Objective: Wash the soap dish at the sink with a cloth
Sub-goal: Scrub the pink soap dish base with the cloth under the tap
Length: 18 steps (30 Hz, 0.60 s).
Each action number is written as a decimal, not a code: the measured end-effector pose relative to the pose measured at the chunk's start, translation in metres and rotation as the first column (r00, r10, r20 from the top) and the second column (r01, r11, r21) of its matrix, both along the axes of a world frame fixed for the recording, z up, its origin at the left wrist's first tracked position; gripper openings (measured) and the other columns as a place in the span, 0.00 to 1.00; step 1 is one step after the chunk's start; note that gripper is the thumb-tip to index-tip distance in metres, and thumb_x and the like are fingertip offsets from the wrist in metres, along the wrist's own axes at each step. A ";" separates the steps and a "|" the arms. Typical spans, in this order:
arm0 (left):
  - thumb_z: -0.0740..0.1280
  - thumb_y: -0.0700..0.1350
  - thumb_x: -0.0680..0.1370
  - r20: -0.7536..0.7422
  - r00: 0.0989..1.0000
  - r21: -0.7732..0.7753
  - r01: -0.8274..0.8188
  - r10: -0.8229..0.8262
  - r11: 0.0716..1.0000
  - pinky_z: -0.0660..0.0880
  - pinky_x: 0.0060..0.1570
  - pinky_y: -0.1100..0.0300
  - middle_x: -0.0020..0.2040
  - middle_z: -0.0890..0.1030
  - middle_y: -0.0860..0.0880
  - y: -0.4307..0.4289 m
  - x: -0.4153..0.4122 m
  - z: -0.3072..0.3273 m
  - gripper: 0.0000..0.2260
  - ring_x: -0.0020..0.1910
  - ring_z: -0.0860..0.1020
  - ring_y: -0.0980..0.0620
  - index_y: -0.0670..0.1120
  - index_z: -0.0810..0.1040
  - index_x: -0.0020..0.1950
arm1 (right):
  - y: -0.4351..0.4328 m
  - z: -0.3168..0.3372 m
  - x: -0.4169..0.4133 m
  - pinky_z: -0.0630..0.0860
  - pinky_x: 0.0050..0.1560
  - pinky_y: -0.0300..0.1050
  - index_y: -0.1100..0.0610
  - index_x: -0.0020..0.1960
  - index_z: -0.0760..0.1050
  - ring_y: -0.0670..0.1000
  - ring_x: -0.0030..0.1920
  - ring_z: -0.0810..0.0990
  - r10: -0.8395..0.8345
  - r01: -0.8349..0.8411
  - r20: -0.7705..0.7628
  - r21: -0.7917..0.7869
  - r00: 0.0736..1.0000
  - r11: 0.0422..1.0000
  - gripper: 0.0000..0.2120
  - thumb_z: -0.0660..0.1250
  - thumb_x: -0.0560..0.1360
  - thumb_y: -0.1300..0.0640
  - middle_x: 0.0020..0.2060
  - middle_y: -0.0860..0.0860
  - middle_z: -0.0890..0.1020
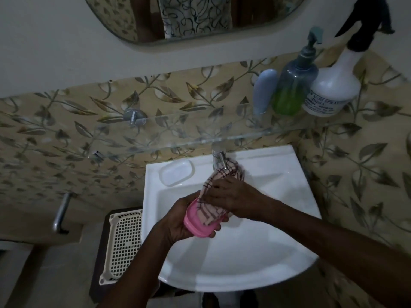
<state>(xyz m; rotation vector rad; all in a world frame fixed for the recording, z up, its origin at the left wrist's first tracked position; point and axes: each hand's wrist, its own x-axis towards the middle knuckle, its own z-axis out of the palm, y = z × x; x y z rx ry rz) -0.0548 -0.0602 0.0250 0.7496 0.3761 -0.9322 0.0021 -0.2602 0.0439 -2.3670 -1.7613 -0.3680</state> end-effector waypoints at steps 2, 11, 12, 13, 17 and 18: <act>0.62 0.59 0.76 0.000 0.990 0.081 -0.141 0.142 0.987 0.80 0.43 0.46 0.53 0.82 0.33 0.003 -0.002 0.002 0.27 0.44 0.81 0.35 0.37 0.80 0.61 | -0.001 -0.007 -0.007 0.79 0.53 0.51 0.57 0.52 0.82 0.57 0.54 0.82 -0.107 0.107 0.020 0.017 0.994 0.994 0.13 0.68 0.69 0.63 0.50 0.53 0.85; 0.57 0.57 0.83 0.321 0.871 0.442 -0.485 0.372 0.755 0.81 0.42 0.58 0.41 0.89 0.52 -0.051 -0.022 -0.008 0.20 0.42 0.87 0.53 0.58 0.88 0.44 | 0.035 -0.005 -0.081 0.81 0.34 0.46 0.59 0.37 0.78 0.58 0.36 0.83 -0.189 0.787 -0.978 -0.185 -0.088 0.589 0.08 0.64 0.70 0.68 0.35 0.58 0.83; 0.55 0.55 0.84 0.365 0.851 0.407 -0.510 0.377 0.758 0.81 0.45 0.57 0.45 0.89 0.51 -0.056 -0.028 -0.008 0.21 0.47 0.87 0.52 0.59 0.88 0.47 | 0.033 -0.001 -0.078 0.82 0.33 0.45 0.61 0.41 0.80 0.55 0.36 0.85 -0.076 0.803 -0.967 -0.245 -0.244 0.543 0.07 0.64 0.72 0.67 0.37 0.59 0.85; 0.54 0.55 0.85 0.410 0.824 0.352 -0.538 0.391 0.766 0.81 0.50 0.54 0.50 0.88 0.46 -0.060 -0.034 -0.011 0.20 0.54 0.85 0.46 0.56 0.87 0.53 | 0.031 0.003 -0.074 0.81 0.31 0.42 0.61 0.46 0.81 0.51 0.35 0.86 0.022 0.796 -0.927 -0.308 -0.374 0.522 0.07 0.64 0.74 0.67 0.39 0.58 0.86; 0.61 0.64 0.78 0.633 0.746 0.360 -0.520 0.206 0.775 0.75 0.61 0.38 0.64 0.82 0.43 -0.053 -0.044 -0.015 0.31 0.61 0.79 0.34 0.55 0.62 0.79 | 0.015 0.010 -0.051 0.78 0.47 0.52 0.67 0.53 0.78 0.59 0.40 0.82 0.552 0.837 -0.633 -0.353 -0.543 0.419 0.08 0.62 0.77 0.68 0.44 0.63 0.82; 0.64 0.69 0.74 0.625 0.769 0.445 -0.492 0.133 0.748 0.77 0.57 0.44 0.58 0.84 0.49 -0.048 -0.044 -0.014 0.38 0.56 0.82 0.41 0.58 0.57 0.80 | 0.008 0.009 -0.044 0.79 0.48 0.54 0.67 0.54 0.77 0.59 0.39 0.82 0.606 0.881 -0.639 -0.339 -0.472 0.329 0.08 0.62 0.77 0.67 0.43 0.63 0.82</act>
